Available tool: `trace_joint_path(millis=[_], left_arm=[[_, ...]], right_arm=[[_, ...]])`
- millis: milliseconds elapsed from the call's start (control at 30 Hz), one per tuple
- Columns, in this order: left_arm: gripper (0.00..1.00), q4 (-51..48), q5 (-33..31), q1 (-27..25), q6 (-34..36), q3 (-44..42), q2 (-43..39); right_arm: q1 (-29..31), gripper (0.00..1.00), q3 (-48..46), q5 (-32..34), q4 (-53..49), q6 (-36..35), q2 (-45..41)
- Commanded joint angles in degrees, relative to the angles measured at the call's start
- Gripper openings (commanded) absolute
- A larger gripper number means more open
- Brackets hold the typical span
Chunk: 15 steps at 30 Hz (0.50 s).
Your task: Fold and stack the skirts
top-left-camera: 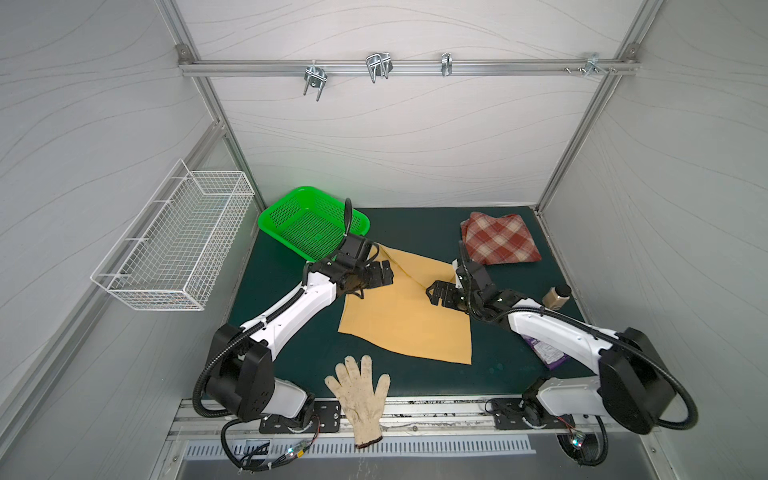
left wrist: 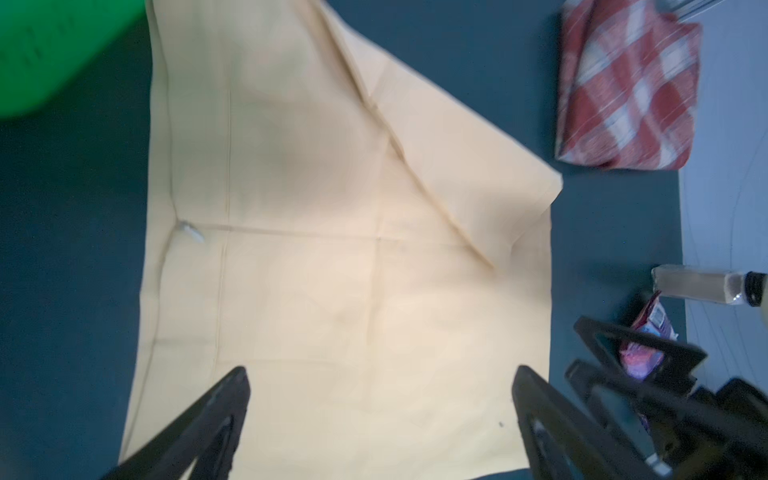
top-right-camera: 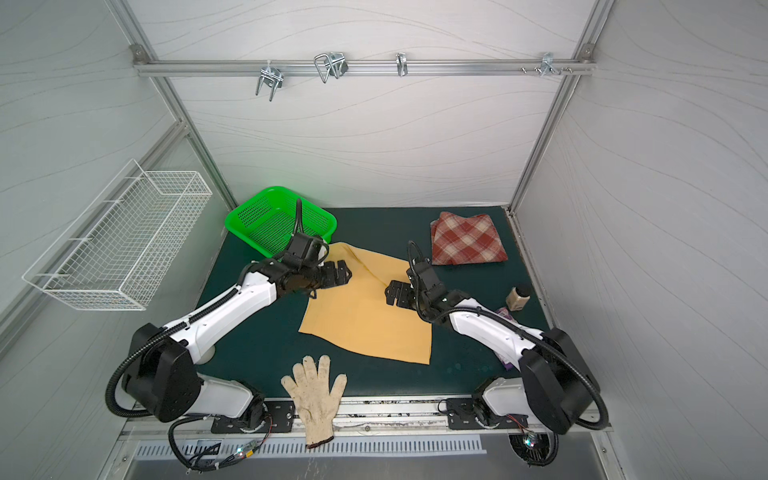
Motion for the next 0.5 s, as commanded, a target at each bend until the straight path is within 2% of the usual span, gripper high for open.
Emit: trace_joint_path(millis=[0, 200, 400, 467], left_arm=[[0.99, 8.21, 5.58, 0.20, -5.86, -5.75, -2.92], [0.99, 14.48, 6.91, 0.20, -8.51, -15.21, -4.35], [0.99, 16.55, 6.31, 0.20, -8.58, -18.36, -2.15], [0.99, 17.59, 6.44, 0.20, -8.44, -19.17, -1.25]], right_arm=[[-1.46, 0.99, 1.90, -7.25, 2.80, 0.34, 3.54], [-1.88, 0.94, 8.00, -4.94, -0.97, -3.27, 10.13], [-2.05, 0.83, 13.31, -2.46, -4.70, -6.85, 16.94], [-2.07, 0.83, 13.30, -1.18, -4.66, -7.49, 17.59]])
